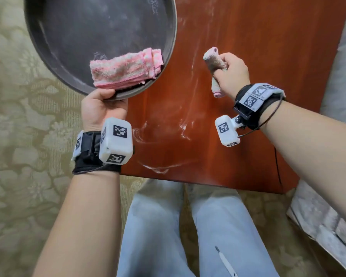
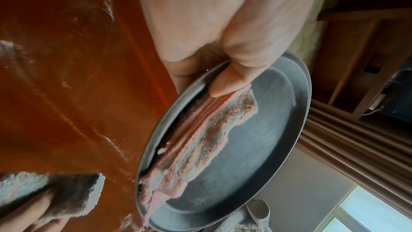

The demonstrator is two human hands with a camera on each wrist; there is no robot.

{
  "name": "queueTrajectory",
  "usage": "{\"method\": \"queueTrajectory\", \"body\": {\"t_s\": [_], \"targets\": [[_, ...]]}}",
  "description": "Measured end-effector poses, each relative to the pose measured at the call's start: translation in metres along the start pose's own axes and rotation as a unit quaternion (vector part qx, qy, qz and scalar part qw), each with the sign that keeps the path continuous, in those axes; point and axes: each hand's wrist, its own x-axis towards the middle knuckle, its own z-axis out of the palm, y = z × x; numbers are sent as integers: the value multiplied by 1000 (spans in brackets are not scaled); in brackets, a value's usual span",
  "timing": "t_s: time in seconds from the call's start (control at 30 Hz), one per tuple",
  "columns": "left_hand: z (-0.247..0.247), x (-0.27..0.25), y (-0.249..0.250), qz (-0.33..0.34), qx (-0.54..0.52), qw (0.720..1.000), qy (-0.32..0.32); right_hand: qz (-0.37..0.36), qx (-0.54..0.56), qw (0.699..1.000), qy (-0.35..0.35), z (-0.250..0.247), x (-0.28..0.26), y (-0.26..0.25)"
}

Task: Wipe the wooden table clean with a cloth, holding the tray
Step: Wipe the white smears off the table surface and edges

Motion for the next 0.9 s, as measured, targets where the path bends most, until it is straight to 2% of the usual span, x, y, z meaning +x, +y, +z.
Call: {"method": "queueTrajectory", "body": {"t_s": [0.33,0.6,0.73,0.9], "targets": [[14,30,-5,72,-63,995,18,-87,-80,993,-13,-3,78,-6],[19,48,-8,95,-72,992,51,-147,-192,970,21,-6,124,-25],[20,48,-13,94,-65,992,53,-163,-251,954,35,-5,138,-28],[22,47,-17,88,-68,993,46,-151,-284,947,7,4,143,-22]]}}
